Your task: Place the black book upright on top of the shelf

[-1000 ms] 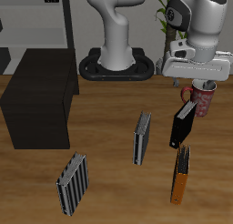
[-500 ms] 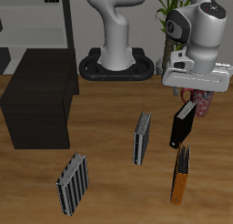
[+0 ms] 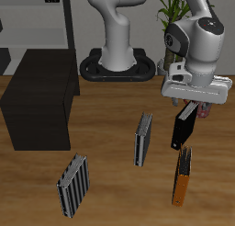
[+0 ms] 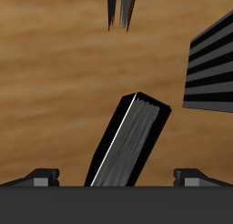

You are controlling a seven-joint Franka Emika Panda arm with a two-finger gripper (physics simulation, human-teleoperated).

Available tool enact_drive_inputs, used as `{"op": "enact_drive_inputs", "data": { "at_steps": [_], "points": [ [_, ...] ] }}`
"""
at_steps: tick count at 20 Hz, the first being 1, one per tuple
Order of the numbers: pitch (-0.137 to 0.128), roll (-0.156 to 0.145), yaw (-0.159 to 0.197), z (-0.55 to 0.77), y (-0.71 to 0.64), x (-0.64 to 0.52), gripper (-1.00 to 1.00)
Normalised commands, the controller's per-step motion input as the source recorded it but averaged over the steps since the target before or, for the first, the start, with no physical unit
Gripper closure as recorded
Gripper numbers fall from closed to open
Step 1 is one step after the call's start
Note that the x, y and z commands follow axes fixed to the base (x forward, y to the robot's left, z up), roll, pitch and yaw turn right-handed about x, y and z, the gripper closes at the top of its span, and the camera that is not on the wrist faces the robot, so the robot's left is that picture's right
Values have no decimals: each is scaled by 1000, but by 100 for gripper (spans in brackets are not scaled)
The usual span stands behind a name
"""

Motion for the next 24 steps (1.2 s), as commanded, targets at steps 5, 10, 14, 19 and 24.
{"op": "enact_drive_inputs", "data": {
  "at_steps": [5,10,14,19,24],
  "points": [
    [42,9,-8,-293,-36,67,-100],
    [31,19,-12,-165,-59,94,-100],
    [-4,13,-25,5,-30,12,100],
    [-17,21,-3,186,-62,-59,100],
    [-46,50,55,340,-32,-89,100]
  ]
}}
